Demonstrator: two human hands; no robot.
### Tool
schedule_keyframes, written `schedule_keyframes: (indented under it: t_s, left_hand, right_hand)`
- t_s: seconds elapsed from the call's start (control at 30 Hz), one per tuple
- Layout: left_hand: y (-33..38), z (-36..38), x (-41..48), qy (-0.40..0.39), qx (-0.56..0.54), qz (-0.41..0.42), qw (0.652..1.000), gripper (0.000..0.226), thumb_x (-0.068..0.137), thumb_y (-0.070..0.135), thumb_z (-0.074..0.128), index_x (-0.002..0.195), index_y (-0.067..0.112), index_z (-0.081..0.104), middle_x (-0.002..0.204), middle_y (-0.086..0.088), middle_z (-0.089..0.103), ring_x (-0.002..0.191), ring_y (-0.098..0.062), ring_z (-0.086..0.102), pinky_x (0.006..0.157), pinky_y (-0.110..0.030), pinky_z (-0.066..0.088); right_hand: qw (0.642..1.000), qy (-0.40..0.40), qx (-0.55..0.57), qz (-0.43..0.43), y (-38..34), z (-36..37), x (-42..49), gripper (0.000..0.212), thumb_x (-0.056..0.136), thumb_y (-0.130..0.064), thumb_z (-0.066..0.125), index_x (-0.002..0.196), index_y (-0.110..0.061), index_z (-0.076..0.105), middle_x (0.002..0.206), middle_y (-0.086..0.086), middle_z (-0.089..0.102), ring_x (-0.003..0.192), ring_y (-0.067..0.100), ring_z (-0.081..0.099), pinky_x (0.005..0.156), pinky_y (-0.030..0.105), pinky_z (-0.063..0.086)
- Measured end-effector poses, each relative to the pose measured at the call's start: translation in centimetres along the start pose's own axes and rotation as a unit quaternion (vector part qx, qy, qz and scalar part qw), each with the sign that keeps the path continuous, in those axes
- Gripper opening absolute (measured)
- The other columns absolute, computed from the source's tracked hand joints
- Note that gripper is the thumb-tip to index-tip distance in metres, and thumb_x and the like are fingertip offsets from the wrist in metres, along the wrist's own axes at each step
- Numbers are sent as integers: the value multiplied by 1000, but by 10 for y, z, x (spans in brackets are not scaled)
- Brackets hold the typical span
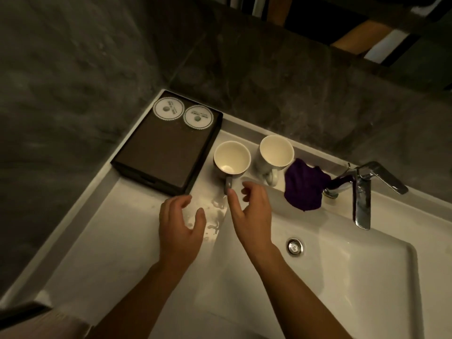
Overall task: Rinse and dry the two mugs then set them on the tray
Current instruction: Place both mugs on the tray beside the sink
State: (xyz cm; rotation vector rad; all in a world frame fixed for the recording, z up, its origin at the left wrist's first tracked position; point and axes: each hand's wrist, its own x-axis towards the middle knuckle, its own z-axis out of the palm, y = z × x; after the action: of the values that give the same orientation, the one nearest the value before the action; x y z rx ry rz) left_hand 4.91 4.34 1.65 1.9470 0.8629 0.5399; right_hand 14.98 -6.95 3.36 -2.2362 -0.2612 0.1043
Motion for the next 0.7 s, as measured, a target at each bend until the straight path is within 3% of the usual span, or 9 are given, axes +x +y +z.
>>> schedule_keyframes:
  t_s: [0.1, 0.27, 0.47, 0.6, 0.7]
  left_hand:
    - [-28, -22, 4, 14, 61, 4, 998, 27, 90, 16, 70, 112, 2, 64, 109, -11, 60, 100, -27, 59, 89, -52, 57]
    - [-64, -50, 32, 19, 231, -19, 973, 48, 89, 23, 76, 129, 3, 57, 131, -21, 56, 123, -40, 52, 107, -55, 39]
    - [-85, -57, 65, -37, 350, -27, 936, 82, 97, 54, 56, 158, 7, 29, 164, -23, 32, 153, -39, 28, 122, -54, 24]
    - [-94, -52, 68, -52, 384, -20, 921, 88, 101, 64, 34, 165, 10, 8, 174, -15, 14, 160, -30, 13, 128, -49, 15]
    - [-95, -51, 69, -61, 403, -20, 913, 89, 101, 65, 26, 166, 8, 4, 175, -15, 10, 161, -29, 9, 130, -48, 11]
  right_hand:
    - [999, -11, 5, 48, -12, 17, 9, 46, 90, -52, 70, 119, -18, 61, 112, -2, 63, 96, 12, 59, 80, 21, 49]
    - [998, 16, -1, 60, -22, 26, 13, 30, 95, -42, 68, 108, -15, 62, 101, -1, 64, 85, 7, 55, 68, 6, 35]
    - [996, 48, -52, 54, -20, 30, 7, 22, 101, -38, 59, 91, -18, 56, 87, -2, 59, 70, 5, 49, 60, 16, 34]
    - [992, 69, -73, 75, -22, 30, 11, 22, 100, -35, 60, 86, -18, 55, 84, -1, 60, 71, 11, 52, 62, 24, 36]
    - [992, 77, -53, 89, -19, 26, 15, 23, 98, -32, 63, 83, -17, 55, 81, 2, 62, 74, 19, 58, 64, 32, 44]
